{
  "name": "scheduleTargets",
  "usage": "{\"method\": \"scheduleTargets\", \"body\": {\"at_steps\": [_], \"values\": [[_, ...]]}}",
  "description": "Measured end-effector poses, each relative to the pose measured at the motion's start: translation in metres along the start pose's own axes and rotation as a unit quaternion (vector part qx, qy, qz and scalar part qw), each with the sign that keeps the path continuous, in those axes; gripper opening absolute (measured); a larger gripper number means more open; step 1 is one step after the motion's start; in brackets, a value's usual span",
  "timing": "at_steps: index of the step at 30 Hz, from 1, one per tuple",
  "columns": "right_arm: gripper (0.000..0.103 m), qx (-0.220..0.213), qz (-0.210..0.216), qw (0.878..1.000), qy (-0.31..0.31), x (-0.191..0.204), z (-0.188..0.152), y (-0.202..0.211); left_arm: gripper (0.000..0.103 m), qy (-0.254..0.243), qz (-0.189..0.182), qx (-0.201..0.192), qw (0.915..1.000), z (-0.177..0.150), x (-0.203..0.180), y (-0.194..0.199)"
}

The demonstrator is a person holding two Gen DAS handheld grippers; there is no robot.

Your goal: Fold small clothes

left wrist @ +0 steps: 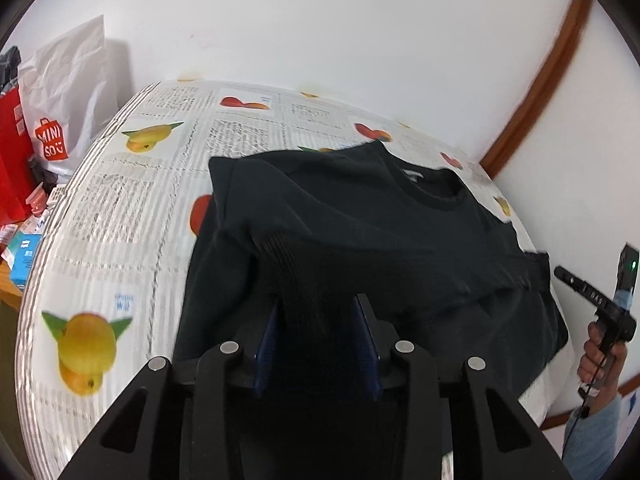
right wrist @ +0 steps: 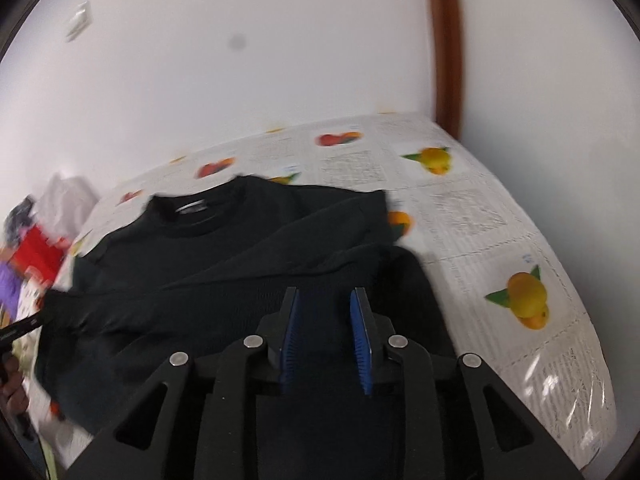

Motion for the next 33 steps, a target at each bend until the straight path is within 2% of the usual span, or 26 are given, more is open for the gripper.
{"method": "scheduleTargets", "body": {"at_steps": [6,9,13,16,19,24,29,33], "values": [[0.026,0.056,0.047,0.997,0.038,0.033,-0.027,-0.015,0.035,-0.028,-0.025,0.028,0.9989,-0.021,-0.024,-0.002],[0.026,0.084,0.033,0.995,0.044,0.033,-0.042,-0.038,0.039,-0.055,-0.01,0.028,0.9981,-0.021,-0.037,-0.01],[0.026,0.086,0.024,0.996,0.031,0.03,-0.04,-0.048,0.04,-0.091,0.025,0.048,0.9944,-0.02,-0.049,-0.033],[0.026,0.098,0.009,0.995,0.034,0.032,-0.038,-0.056,0.041,-0.12,0.053,0.037,0.9907,-0.016,-0.058,-0.042],[0.026,0.097,0.0,0.994,0.05,0.037,-0.031,-0.062,0.041,-0.126,0.065,0.023,0.9896,-0.007,-0.061,-0.046],[0.025,0.087,0.028,0.996,0.023,0.034,-0.006,-0.073,0.04,-0.115,0.065,0.006,0.9912,0.019,-0.057,-0.052],[0.024,0.065,0.036,0.997,0.024,0.037,0.022,-0.089,0.04,-0.11,0.068,-0.003,0.9916,0.048,-0.049,-0.065],[0.025,0.034,0.013,0.999,0.026,0.037,0.054,-0.108,0.04,-0.103,0.077,-0.005,0.9916,0.066,-0.041,-0.079]]}}
Point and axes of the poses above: each gripper's, at about its wrist camera, not at the fingertips, and y roughly against the way its jaws point, x to its left, z to its top, the point moved 4 cm from there along -y, roughly the way its jaws point, and after that the axes turned 5 degrees about -x, right-handed, at the moved point
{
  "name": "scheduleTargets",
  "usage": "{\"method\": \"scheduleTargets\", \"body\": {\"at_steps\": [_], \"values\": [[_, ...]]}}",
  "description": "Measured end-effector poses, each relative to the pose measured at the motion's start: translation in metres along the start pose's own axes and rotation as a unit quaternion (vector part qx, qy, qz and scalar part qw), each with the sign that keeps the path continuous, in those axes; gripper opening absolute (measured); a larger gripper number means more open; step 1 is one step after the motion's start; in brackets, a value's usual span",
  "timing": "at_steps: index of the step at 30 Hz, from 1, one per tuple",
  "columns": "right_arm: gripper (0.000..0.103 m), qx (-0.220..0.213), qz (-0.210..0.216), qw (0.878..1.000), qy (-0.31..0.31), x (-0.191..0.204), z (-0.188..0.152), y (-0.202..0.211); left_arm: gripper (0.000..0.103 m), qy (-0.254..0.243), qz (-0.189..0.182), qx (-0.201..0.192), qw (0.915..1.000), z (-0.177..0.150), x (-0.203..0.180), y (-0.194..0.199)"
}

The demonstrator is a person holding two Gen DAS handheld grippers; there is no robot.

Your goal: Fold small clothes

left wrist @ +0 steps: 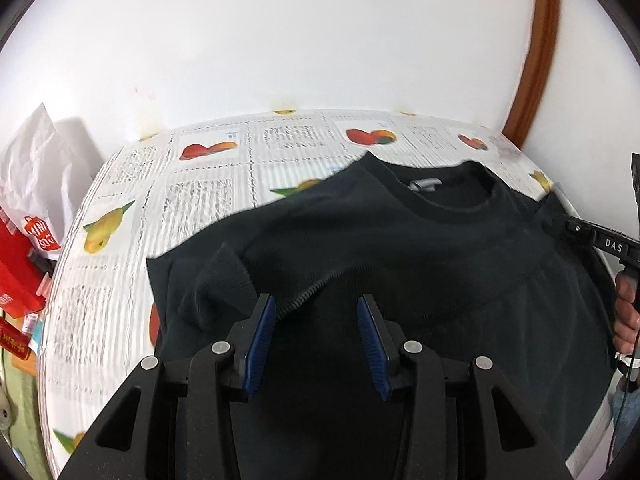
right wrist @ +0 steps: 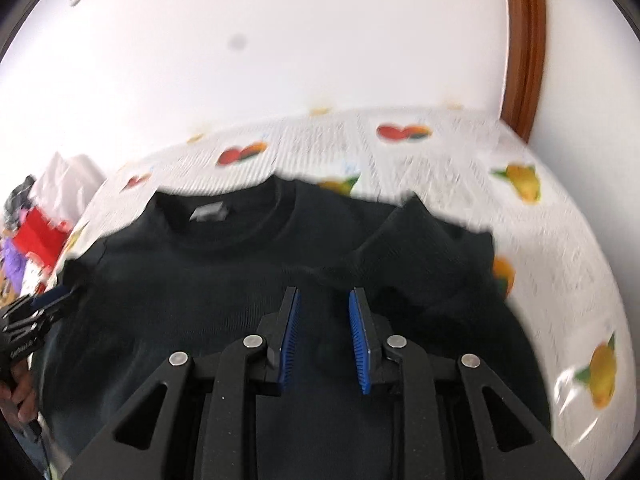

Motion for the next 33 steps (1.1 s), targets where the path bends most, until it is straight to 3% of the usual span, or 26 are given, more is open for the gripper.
{"method": "scheduleTargets", "body": {"at_steps": [5,7,8,12,15,17,20,21,22,28,31,33], "values": [[0.029,-0.015,-0.001,1.0,0.006,-0.009,0.02,0.002,0.041,0.014,-0.011,-0.015,0.9997,0.01,0.013,0.008],[0.05,-0.027,-0.016,0.999,0.017,-0.02,0.02,0.008,0.048,0.011,0.006,-0.019,0.9997,0.007,0.023,0.015],[0.052,-0.03,-0.026,0.999,0.022,-0.027,0.018,0.01,0.052,0.01,0.015,-0.02,0.9996,0.005,0.03,0.017],[0.052,-0.001,-0.073,0.997,0.02,-0.062,0.007,-0.001,0.052,0.018,0.015,-0.001,0.9997,-0.006,0.049,0.013],[0.052,0.028,-0.063,0.998,-0.002,-0.08,-0.004,-0.015,0.051,0.013,0.021,0.015,0.9996,-0.013,0.055,0.002],[0.046,0.035,-0.05,0.998,-0.012,-0.084,-0.009,-0.021,0.047,0.011,0.027,0.015,0.9995,-0.016,0.055,0.0],[0.031,0.033,-0.048,0.998,0.007,-0.076,-0.012,-0.024,0.017,0.002,0.062,0.005,0.9981,-0.014,0.053,0.001],[0.023,0.028,-0.049,0.998,0.02,-0.071,-0.012,-0.022,0.015,-0.005,0.061,-0.002,0.9981,-0.013,0.051,0.004],[0.017,0.023,-0.047,0.998,0.028,-0.067,-0.013,-0.019,0.013,-0.006,0.058,-0.008,0.9983,-0.012,0.05,0.008],[0.015,-0.03,0.006,0.999,-0.011,-0.074,0.004,0.014,0.011,0.041,0.046,-0.066,0.9959,0.008,0.06,0.029],[0.015,-0.048,0.017,0.998,-0.021,-0.079,0.012,0.018,0.011,0.054,0.045,-0.062,0.9956,0.015,0.062,0.019],[0.015,-0.031,0.012,0.999,-0.021,-0.082,0.01,0.006,0.011,0.057,0.048,-0.048,0.9961,0.014,0.061,0.006]]}}
Point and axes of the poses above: each gripper's, at about its wrist camera, not at the fingertips, and y roughly against the way its jaws point, x to its left, z to its top, the point moved 4 cm from there along -y, roughly the way its jaws point, and after that the axes turned 5 degrees about -x, right-handed, at the moved point
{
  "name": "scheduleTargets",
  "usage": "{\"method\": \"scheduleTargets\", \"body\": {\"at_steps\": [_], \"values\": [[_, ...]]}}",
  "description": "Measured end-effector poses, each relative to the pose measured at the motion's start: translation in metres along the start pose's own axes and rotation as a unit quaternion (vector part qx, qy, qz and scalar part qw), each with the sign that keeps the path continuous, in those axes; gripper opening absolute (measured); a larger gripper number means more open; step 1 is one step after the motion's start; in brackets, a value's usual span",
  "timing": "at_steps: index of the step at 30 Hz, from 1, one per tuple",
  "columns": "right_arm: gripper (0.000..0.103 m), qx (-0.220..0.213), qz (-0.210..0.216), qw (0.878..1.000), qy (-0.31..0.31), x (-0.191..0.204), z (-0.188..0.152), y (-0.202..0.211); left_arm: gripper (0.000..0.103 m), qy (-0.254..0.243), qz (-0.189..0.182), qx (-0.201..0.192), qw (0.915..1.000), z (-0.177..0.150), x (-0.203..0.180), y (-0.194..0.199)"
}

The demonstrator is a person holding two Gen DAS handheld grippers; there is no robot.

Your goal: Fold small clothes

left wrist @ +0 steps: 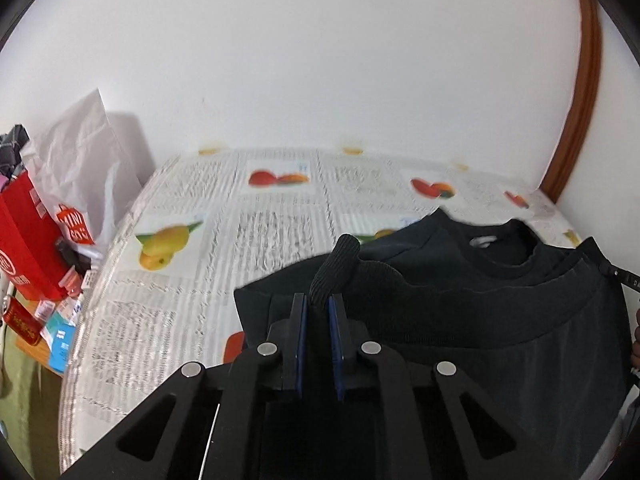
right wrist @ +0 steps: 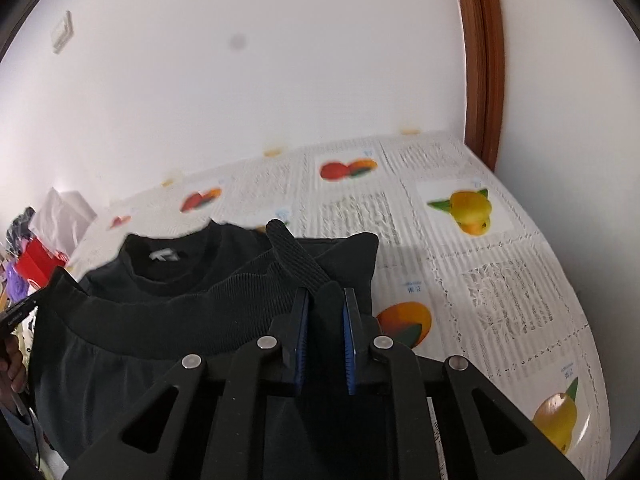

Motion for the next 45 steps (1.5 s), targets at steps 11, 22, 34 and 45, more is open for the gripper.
{"method": "scheduleTargets", "body": {"at_steps": [11,22,34,45], "values": [[0.036,-0.002,-0.049,0.998,0.045,0.007,0.004,-0.009,0.013,-0.004,0.013,0.053,0.9985,-0.015,-0.002,-0.029],[0.005,0.003,-0.03,1.0,0.009,-0.003,0.006,-0.043,0.016,0.0,0.009,0.062,0.998,-0.017,0.0,-0.03],[0.045,0.044,-0.055,0.997,0.013,0.001,-0.011,-0.015,0.028,-0.01,0.014,0.078,0.9968,-0.025,0.0,-0.009],[0.051,0.09,-0.046,0.995,-0.006,-0.012,-0.072,0.009,0.05,0.018,0.004,0.097,0.9951,-0.073,0.03,0.04]]}}
Point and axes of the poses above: each gripper's, at about its wrist camera, not at the fingertips, and y roughly against the way its jaws point, x to its left, z to its top, the point moved 4 cm from there along -y, roughly the way its jaws point, and after that the axes turned 5 degrees about -x, right-handed, at the moved point
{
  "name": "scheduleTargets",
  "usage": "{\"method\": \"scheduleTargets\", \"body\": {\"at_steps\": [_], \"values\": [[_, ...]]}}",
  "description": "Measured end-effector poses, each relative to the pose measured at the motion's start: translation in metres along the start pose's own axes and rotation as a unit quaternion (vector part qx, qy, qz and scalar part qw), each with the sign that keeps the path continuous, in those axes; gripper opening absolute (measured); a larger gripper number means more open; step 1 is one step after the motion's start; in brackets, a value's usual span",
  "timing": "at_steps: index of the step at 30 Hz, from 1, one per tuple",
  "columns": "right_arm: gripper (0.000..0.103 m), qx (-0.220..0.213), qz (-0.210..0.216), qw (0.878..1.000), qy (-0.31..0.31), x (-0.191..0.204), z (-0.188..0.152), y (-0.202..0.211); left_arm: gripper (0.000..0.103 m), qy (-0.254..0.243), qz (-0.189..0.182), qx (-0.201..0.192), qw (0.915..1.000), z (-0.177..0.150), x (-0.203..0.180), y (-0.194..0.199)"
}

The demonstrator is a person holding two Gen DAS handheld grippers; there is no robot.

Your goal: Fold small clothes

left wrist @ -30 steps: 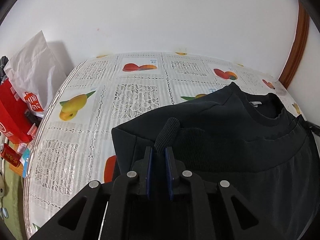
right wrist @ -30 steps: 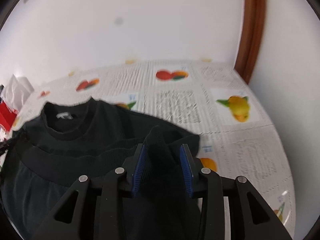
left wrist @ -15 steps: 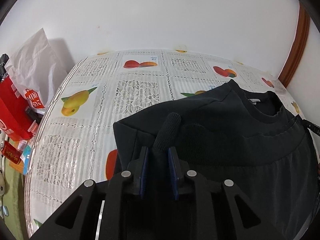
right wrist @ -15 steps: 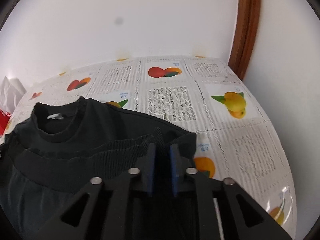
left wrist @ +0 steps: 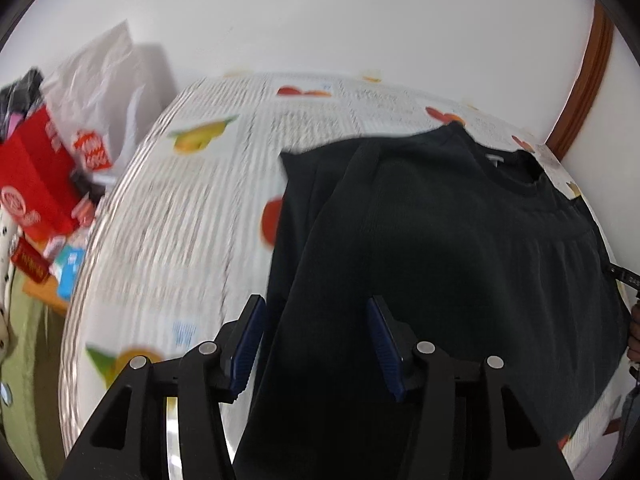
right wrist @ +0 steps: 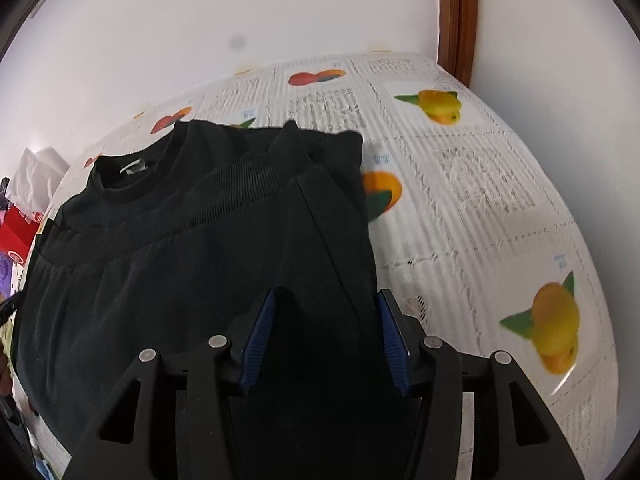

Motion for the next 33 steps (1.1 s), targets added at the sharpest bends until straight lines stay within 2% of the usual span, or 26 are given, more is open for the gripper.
{"method": "scheduleTargets", "body": {"at_steps": [3,5,7,8,9,11,14,21,25,26,28,31,33], "values": [[0.048,0.005,-0.004,1.0,-0.003,0.0,0.001,-0.005,0.051,0.021,-0.012,0.012,0.9996,-0.013,0.01,-0.002],[0.038,0.008,0.001,1.0,-0.006,0.001,0.004,-0.008,0.051,0.032,-0.022,0.013,0.9992,-0.014,0.012,-0.005],[0.02,0.005,0.007,1.0,-0.001,0.003,0.007,-0.008,0.036,0.04,-0.033,0.012,0.9986,-0.012,0.01,-0.009],[0.018,0.002,0.006,1.0,0.0,0.003,0.009,-0.008,0.022,0.039,-0.045,0.012,0.9982,-0.011,0.007,-0.012],[0.016,-0.003,0.009,1.0,-0.004,0.001,0.01,-0.008,0.018,0.035,-0.047,0.013,0.9982,-0.009,0.003,-0.013],[0.015,-0.011,0.013,1.0,-0.009,-0.002,0.013,-0.01,0.015,0.007,-0.026,0.001,0.9996,-0.003,-0.01,-0.016],[0.015,-0.018,0.015,1.0,-0.019,-0.01,0.022,-0.015,0.015,-0.015,-0.012,-0.004,0.9998,0.011,-0.025,-0.027],[0.015,-0.029,-0.004,0.999,-0.029,-0.041,0.056,-0.033,0.015,-0.009,-0.047,0.008,0.9988,0.036,-0.047,-0.053],[0.017,-0.029,-0.017,0.999,-0.024,-0.054,0.068,-0.04,0.016,-0.03,-0.044,0.004,0.9986,0.036,-0.061,-0.054],[0.018,-0.028,-0.019,0.999,-0.022,-0.054,0.069,-0.041,0.017,-0.034,-0.039,0.003,0.9986,0.035,-0.061,-0.053],[0.028,-0.023,-0.032,0.999,-0.021,-0.055,0.07,-0.039,0.021,-0.039,-0.032,-0.002,0.9988,0.033,-0.058,-0.05],[0.033,-0.039,-0.069,0.996,-0.03,-0.054,0.067,-0.018,0.029,-0.025,-0.032,-0.007,0.9992,0.027,-0.046,-0.038],[0.033,-0.048,-0.085,0.995,-0.023,-0.043,0.062,-0.001,0.038,-0.016,-0.03,-0.007,0.9994,0.023,-0.035,-0.03]]}}
Point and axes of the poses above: each gripper's, at about its wrist camera, not at the fingertips, and y roughly against the way its jaws point, x to its left, z to its top, the point moved 4 cm from there along -y, roughly the way its jaws point, and after that the axes turned 5 degrees about -x, right-handed, at the moved point
